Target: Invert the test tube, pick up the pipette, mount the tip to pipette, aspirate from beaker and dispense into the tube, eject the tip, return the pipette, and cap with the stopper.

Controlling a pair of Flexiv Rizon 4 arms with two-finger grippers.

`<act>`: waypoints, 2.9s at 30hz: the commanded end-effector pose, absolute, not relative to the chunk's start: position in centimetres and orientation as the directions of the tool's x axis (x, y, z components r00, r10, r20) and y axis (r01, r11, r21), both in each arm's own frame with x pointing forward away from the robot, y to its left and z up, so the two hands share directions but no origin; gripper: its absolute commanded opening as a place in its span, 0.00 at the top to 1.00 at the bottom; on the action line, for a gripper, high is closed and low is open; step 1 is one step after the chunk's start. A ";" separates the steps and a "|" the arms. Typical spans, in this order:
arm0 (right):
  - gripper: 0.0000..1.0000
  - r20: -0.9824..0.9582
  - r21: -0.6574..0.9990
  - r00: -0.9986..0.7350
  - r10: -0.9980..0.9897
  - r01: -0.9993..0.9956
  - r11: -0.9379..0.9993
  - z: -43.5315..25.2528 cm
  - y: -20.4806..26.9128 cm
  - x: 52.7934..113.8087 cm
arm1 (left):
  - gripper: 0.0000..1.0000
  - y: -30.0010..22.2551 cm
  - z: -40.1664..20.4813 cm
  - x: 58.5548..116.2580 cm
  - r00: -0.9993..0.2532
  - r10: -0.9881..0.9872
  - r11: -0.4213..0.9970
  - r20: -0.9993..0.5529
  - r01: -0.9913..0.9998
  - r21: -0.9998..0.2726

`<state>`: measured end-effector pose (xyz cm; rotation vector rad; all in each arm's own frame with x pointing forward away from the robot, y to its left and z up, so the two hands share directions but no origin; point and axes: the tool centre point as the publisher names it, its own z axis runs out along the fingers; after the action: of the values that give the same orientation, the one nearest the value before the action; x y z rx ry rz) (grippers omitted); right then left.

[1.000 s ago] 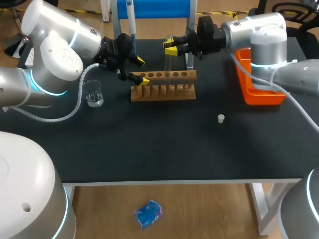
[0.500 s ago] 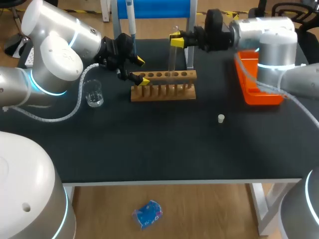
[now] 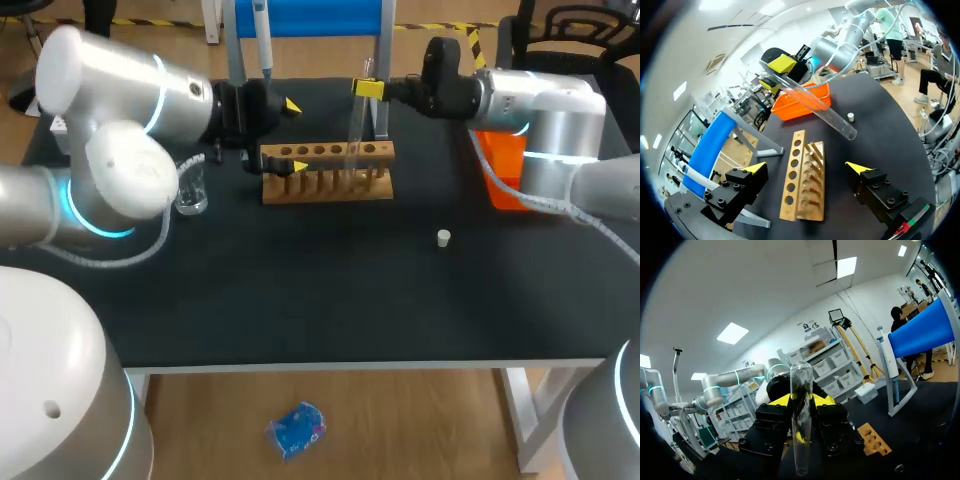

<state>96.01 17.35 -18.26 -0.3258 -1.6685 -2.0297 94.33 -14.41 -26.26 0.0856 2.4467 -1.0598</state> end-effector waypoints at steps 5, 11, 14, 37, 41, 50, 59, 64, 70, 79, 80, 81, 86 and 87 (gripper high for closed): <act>1.00 0.684 0.688 -0.693 -0.228 0.717 -0.114 -17.6 17.1 96.1 | 0.00 -14.6 -23.7 92.8 -0.801 -0.090 0.369 -0.592 0.526 -0.767; 1.00 0.791 0.535 -0.544 -0.281 0.837 -0.114 -16.1 16.8 95.9 | 0.00 -14.2 -23.0 92.2 -0.847 -0.053 0.230 -0.530 0.506 -0.831; 1.00 0.791 0.535 -0.544 -0.281 0.837 -0.114 -16.1 16.8 95.9 | 0.00 -14.2 -23.0 92.2 -0.847 -0.053 0.230 -0.530 0.506 -0.831; 1.00 0.925 0.260 -0.270 -0.267 0.963 -0.075 -14.7 16.0 96.8 | 0.00 -14.5 -21.6 90.6 -0.090 0.174 0.356 -0.981 0.934 -0.023; 1.00 0.925 0.260 -0.270 -0.267 0.963 -0.075 -14.7 16.0 96.8 | 0.00 -14.5 -21.6 90.6 -0.090 0.174 0.356 -0.981 0.934 -0.023; 1.00 0.964 0.115 -0.115 -0.242 0.993 -0.017 -15.7 16.1 97.4 | 0.00 -15.5 -21.5 89.5 0.207 0.204 0.311 -0.957 0.913 0.264; 1.00 0.979 0.058 -0.056 -0.198 0.998 0.005 -17.8 16.4 97.8 | 0.00 -17.4 -21.8 88.1 0.224 0.164 0.325 -0.961 0.907 0.267; 1.00 0.983 0.073 -0.070 -0.171 0.997 0.013 -19.3 16.9 97.9 | 0.00 -18.7 -21.8 87.3 0.194 0.122 0.314 -0.973 0.923 0.223; 1.00 0.983 0.080 -0.074 -0.170 0.996 0.026 -20.4 17.4 98.1 | 0.00 -20.2 -21.6 86.8 0.123 0.097 0.282 -0.988 0.948 0.146; 1.00 0.984 0.039 -0.026 -0.174 0.997 0.071 -21.5 18.7 97.9 | 0.00 -22.2 -22.1 87.3 0.158 0.140 0.219 -0.977 0.958 0.186; 1.00 0.985 0.038 -0.024 -0.172 0.997 0.074 -21.6 18.8 97.9 | 0.00 -22.3 -22.2 87.5 0.157 0.142 0.215 -0.977 0.959 0.186; 1.00 0.985 0.035 -0.021 -0.171 0.996 0.078 -21.7 19.0 97.8 | 0.00 -22.5 -22.2 87.6 0.158 0.143 0.213 -0.977 0.959 0.186; 1.00 0.986 0.029 -0.014 -0.169 0.996 0.086 -22.0 19.4 97.9 | 0.00 -23.1 -22.1 88.1 0.149 0.132 0.198 -0.980 0.965 0.174; 1.00 0.986 0.028 -0.013 -0.167 0.996 0.088 -22.2 19.5 98.0 | 0.00 -23.3 -22.1 88.1 0.150 0.133 0.198 -0.980 0.965 0.175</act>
<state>97.44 19.30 -21.78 -1.0232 -1.1381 -1.2404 87.41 -22.72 -22.02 1.2028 1.2660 -0.8756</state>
